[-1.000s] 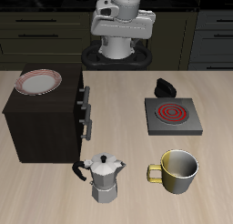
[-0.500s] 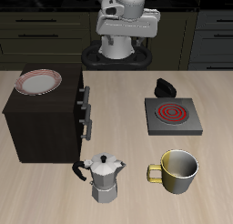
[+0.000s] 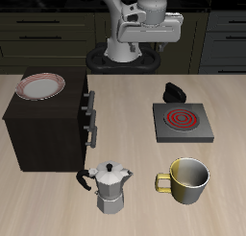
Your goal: Turn off the flat stove
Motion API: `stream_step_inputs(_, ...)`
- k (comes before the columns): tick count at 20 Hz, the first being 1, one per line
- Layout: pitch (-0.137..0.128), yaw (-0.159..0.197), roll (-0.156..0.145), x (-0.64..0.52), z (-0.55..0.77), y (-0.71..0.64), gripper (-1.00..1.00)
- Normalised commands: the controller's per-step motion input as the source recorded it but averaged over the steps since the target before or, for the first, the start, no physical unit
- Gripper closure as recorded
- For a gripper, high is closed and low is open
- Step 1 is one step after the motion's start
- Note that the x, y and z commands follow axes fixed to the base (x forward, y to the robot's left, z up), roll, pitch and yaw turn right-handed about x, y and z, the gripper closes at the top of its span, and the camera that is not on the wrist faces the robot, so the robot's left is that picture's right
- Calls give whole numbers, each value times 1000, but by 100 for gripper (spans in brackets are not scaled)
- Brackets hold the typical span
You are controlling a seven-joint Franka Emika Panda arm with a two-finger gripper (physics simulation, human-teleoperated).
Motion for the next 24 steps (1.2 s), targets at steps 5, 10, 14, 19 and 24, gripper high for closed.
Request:
stream_step_inputs(5,-5,32,36,-167,-205,359,-100)
stream_step_inputs(10,-59,34,-1,-335,-219,385,-100)
stream_step_inputs(14,-48,9,-46,-137,-32,131,-100)
stream_step_inputs(19,-95,17,-80,-224,-39,246,-100)
stream_step_inputs(24,-14,60,-5,-138,-155,293,-100)
